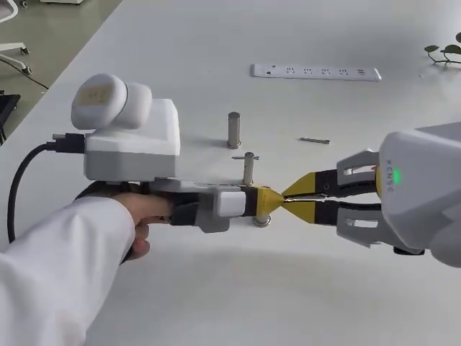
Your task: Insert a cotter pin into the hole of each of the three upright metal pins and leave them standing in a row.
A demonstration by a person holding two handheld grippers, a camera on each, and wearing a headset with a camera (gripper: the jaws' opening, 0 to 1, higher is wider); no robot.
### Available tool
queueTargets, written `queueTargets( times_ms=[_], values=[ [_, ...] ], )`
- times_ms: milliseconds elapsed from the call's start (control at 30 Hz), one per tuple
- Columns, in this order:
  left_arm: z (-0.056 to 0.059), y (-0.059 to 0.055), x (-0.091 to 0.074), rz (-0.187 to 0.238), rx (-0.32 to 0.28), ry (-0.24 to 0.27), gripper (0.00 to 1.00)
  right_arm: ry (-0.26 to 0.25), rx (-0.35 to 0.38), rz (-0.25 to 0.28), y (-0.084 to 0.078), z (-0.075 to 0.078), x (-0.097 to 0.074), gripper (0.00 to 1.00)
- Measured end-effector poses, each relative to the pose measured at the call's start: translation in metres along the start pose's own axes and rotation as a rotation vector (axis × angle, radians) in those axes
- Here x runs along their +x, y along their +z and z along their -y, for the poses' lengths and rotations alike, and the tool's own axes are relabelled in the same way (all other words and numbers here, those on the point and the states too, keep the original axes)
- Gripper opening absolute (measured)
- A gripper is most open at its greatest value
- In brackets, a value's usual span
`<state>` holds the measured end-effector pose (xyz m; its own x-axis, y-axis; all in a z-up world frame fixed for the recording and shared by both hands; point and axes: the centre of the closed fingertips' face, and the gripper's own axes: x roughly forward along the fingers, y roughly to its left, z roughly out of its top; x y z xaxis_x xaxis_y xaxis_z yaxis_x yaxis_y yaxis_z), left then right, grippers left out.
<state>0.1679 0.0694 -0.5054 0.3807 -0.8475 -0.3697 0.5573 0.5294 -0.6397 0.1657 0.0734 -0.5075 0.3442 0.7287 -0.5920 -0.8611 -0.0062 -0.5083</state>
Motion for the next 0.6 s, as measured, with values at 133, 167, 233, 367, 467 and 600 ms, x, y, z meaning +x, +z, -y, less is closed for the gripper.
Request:
queueTargets(
  times_ms=[133,167,233,367,467,600],
  values=[
    [-0.0014,0.0001,0.0001,-0.004,-0.016,0.003,0.00,-0.001,-0.001,0.002,-0.0003,0.0002,0.0018,0.00],
    [-0.0014,-0.0003,0.0000,-0.005,-0.013,0.003,0.00,0.001,-0.004,0.001,-0.0003,0.0004,0.0024,0.00],
    [-0.0010,-0.0003,-0.0006,-0.005,-0.001,0.001,0.00,0.002,0.006,0.001,-0.0006,0.0007,0.0032,0.00],
    [-0.0016,-0.0012,-0.0019,-0.010,-0.001,0.004,0.00,0.011,0.015,-0.007,-0.0039,-0.0010,0.0029,0.01],
    [-0.0033,-0.0009,-0.0035,-0.008,0.011,0.008,0.00,0.008,0.040,0.001,-0.0043,-0.0003,0.0013,0.10],
    [0.0005,0.0005,-0.0048,-0.003,0.029,-0.020,0.00,0.030,0.142,0.009,-0.0085,-0.0032,0.0009,0.15]
  ],
)
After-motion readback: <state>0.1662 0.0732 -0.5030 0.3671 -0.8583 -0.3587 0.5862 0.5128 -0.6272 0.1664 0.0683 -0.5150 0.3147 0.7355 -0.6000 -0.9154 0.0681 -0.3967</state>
